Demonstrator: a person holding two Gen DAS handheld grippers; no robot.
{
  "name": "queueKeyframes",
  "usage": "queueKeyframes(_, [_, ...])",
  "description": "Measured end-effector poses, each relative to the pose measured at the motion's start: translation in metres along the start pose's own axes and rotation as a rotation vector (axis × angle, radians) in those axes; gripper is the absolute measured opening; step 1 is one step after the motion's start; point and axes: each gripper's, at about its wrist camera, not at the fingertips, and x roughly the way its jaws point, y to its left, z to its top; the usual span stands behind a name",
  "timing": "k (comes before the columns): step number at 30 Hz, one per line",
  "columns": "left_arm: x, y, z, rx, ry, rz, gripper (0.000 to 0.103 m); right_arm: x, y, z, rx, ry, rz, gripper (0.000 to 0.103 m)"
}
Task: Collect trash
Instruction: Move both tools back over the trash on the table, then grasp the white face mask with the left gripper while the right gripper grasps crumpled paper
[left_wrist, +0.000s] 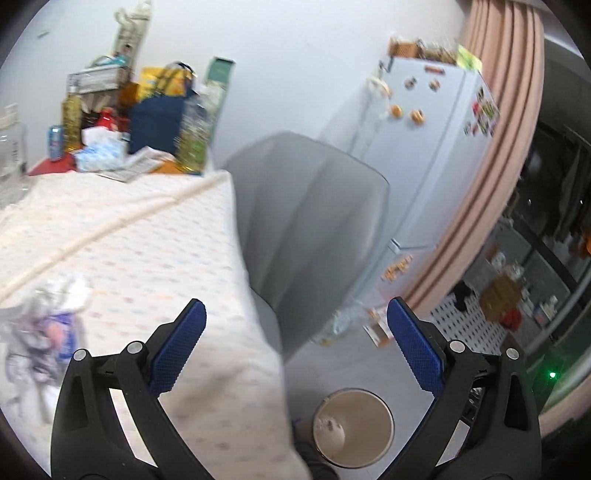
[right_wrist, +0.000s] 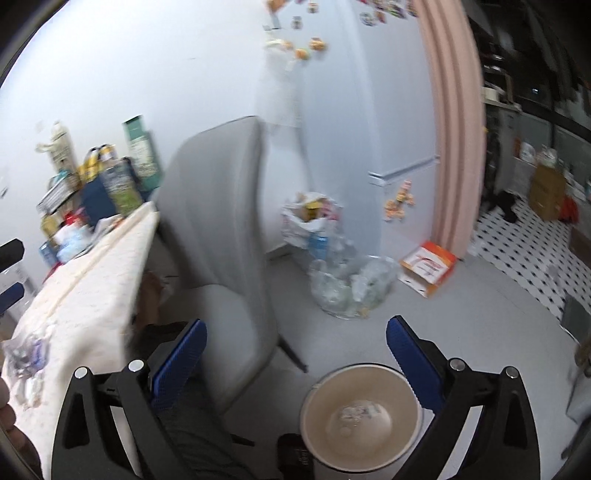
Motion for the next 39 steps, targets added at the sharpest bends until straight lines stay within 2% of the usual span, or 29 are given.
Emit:
queueKeyframes(4, [-0.026,0.033,-0.001,-0.028,-0.054,0.025,0.097,-0.008,0.041,0.003,-0.055,-0.005,0.067,0.096])
queueKeyframes(11, [-0.062,0.090,-0.006,-0.083,-0.083,0.077,0.097,-0.024,0.111,0.000,-0.151,-0.022,0.157,0.096])
queueKeyframes(16, [-0.085,0.126,-0.009,-0.123,-0.095,0.102,0.097,-0.029,0.151,-0.002,-0.188,-0.007,0.230,0.095])
queueKeyframes(23, [-0.111,0.166,-0.013,-0.156,-0.112,0.136,0.097,-0.037,0.217,-0.016,-0.308,0.023,0.347,0.095])
queueKeyframes(32, [-0.130,0.214,-0.017,-0.232,-0.125,0.165,0.097,-0.043,0.276,-0.032,-0.415,0.086,0.477,0.095])
queueKeyframes(39, [-0.147,0.248,-0.020,-0.265,-0.148,0.216,0.097,-0.040,0.320,-0.040,-0.460,0.155,0.576,0.082])
